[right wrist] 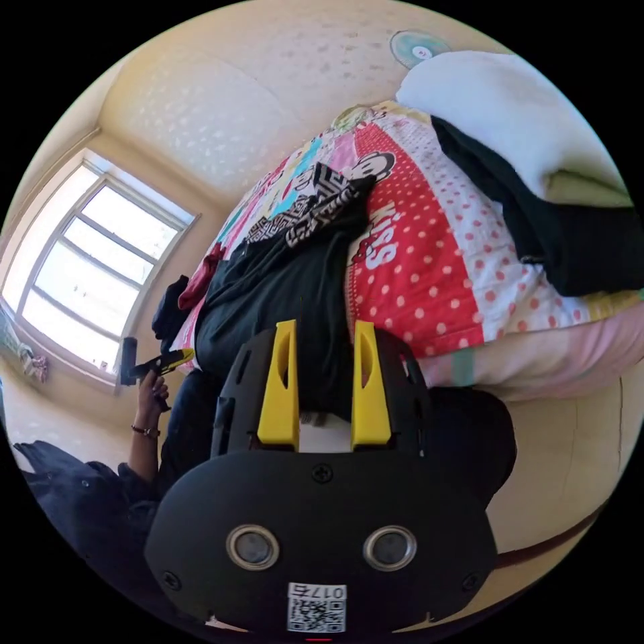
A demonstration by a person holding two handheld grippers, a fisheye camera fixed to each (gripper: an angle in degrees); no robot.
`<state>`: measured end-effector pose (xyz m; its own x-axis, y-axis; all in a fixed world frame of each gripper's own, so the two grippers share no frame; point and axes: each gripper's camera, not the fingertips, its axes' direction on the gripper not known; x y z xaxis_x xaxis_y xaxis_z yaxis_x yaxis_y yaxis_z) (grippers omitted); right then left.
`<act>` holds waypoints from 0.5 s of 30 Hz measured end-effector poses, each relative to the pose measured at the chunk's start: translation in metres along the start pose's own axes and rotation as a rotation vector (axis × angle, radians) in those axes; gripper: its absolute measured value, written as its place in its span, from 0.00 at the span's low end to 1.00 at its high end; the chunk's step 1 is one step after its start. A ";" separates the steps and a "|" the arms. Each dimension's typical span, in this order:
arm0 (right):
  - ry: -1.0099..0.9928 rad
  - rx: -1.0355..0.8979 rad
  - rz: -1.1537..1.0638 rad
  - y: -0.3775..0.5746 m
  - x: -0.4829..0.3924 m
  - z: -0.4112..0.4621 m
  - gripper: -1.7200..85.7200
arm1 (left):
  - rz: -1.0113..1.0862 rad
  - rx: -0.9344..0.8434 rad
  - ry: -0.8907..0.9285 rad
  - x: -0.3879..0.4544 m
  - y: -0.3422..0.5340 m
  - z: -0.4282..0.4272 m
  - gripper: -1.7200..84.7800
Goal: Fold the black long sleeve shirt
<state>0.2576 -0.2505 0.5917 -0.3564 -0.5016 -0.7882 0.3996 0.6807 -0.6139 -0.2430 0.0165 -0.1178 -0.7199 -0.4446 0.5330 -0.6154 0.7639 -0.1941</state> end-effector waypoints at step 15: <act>0.161 0.145 -0.220 -0.113 -0.073 -0.040 0.06 | 0.222 0.092 -0.138 0.037 -0.114 -0.087 0.08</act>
<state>0.2048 -0.2693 0.7204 -0.5722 -0.5301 -0.6257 0.4101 0.4757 -0.7781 -0.1711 -0.0465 -0.0045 -0.8733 -0.3356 0.3532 -0.4601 0.8067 -0.3710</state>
